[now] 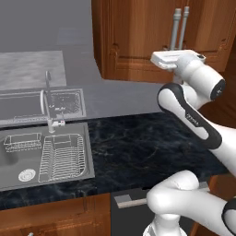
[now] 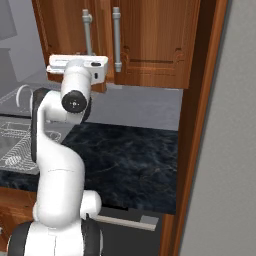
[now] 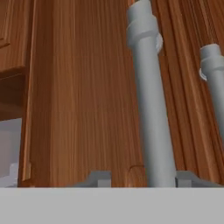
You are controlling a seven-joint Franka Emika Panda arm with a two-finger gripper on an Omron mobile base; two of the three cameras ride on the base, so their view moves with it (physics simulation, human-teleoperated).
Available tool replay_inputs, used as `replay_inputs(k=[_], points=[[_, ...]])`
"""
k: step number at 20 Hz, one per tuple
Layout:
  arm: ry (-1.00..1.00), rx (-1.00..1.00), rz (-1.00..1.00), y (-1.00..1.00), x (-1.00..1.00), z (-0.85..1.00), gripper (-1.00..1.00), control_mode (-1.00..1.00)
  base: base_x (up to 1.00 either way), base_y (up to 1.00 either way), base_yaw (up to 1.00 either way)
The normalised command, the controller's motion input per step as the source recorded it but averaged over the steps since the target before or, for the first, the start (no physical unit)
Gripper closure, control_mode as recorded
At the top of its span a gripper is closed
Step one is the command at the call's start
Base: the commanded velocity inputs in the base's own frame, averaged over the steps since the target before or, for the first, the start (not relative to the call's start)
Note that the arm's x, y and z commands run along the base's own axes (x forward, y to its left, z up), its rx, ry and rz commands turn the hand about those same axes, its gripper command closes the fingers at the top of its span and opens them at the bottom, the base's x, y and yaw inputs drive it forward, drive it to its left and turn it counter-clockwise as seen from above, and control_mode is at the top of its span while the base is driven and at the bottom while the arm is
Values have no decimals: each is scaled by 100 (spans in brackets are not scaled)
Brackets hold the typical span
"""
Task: Get the candle and the beer from the cabinet and move them to the dining counter.
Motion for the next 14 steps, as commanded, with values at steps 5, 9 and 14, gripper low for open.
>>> replay_inputs(k=[5, 9, 14], points=[[0, 0, 11, 50, -73, 0, 100, -100, 0, 0, 0], [0, -1, 11, 53, -75, 0, 100, -100, 0, 0, 0], [1, -4, 11, 68, -61, 0, 100, -100, 0, 0, 0]])
